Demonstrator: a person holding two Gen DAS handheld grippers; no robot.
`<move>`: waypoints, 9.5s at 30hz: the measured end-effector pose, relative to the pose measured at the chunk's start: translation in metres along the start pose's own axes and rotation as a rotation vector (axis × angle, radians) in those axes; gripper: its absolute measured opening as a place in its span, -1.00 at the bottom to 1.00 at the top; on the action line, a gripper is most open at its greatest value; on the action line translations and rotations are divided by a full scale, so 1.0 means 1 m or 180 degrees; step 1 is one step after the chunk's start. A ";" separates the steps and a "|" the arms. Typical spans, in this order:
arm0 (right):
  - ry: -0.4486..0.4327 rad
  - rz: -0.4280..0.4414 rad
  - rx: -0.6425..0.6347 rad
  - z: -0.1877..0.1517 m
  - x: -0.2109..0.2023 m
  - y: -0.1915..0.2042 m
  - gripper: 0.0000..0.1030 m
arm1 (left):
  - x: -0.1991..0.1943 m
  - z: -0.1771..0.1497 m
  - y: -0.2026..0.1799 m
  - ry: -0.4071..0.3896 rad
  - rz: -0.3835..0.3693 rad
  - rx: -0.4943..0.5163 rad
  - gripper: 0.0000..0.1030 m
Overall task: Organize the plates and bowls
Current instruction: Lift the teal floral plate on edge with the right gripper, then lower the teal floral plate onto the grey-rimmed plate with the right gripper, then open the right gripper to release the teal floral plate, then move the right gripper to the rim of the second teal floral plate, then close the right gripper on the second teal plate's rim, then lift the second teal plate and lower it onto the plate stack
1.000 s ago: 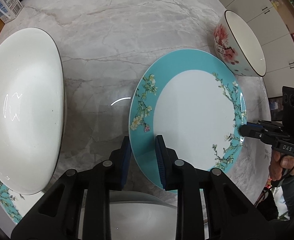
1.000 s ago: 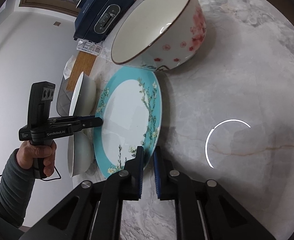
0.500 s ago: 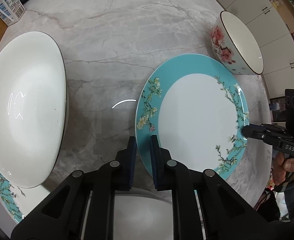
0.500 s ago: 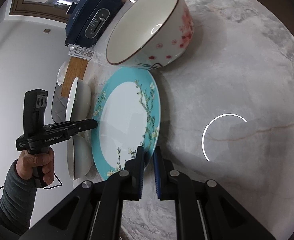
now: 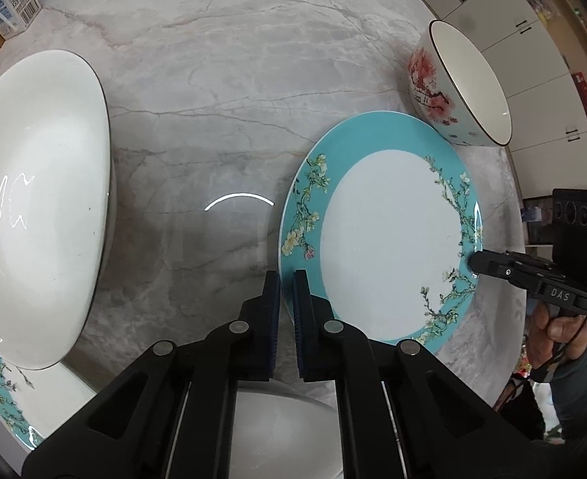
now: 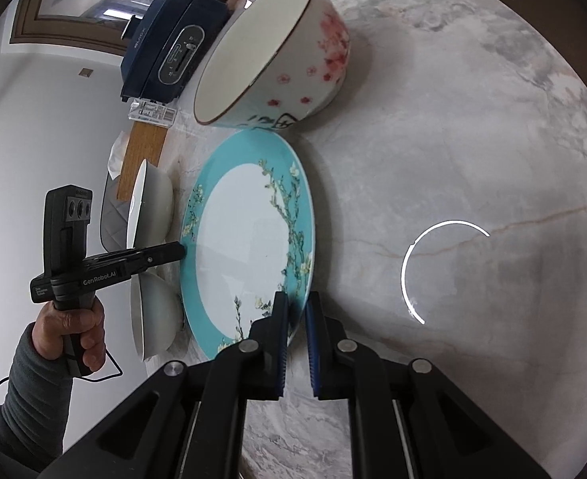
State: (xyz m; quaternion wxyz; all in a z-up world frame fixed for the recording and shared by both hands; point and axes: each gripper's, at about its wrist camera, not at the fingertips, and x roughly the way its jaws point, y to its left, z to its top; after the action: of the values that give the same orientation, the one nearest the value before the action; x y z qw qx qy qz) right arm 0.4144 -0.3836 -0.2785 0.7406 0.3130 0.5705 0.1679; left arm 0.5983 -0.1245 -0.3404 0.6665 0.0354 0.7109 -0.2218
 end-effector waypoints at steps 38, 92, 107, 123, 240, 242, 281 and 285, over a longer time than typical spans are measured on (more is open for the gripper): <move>-0.0018 -0.0043 -0.0132 0.008 -0.011 -0.004 -0.78 | -0.003 -0.002 -0.003 0.0010 -0.0329 0.0078 -0.81; -0.0089 -0.0075 -0.0113 -0.098 -0.117 0.066 -0.78 | -0.079 -0.116 -0.051 -0.0286 -0.0390 -0.0034 -0.82; 0.0330 -0.0118 -0.0178 -0.181 -0.066 0.086 -0.77 | -0.075 -0.264 -0.015 -0.0346 -0.0364 -0.0521 -0.82; 0.0738 -0.0433 -0.0294 -0.216 0.006 0.078 -0.77 | -0.009 -0.333 0.035 -0.0231 -0.0382 -0.0892 -0.80; -0.0168 -0.0508 -0.0390 -0.189 0.131 0.272 -0.78 | -0.145 -0.290 0.247 -0.1103 -0.0032 -0.0766 -0.75; -0.0180 -0.0521 -0.0455 -0.196 0.118 0.272 -0.78 | -0.150 -0.304 0.232 -0.1145 -0.0067 -0.0779 -0.75; -0.0228 -0.0862 -0.0835 -0.288 -0.003 0.093 -0.78 | -0.029 -0.390 -0.005 -0.1137 0.0049 -0.0796 -0.73; -0.0245 -0.0911 -0.0955 -0.285 -0.001 0.095 -0.77 | -0.024 -0.388 -0.002 -0.1140 0.0053 -0.0829 -0.72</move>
State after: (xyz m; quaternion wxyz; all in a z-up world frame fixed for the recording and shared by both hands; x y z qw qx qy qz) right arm 0.1533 -0.2354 -0.2587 0.8164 0.1211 0.5490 0.1321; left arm 0.2386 0.0199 -0.3112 0.7829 -0.0851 0.6035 -0.1254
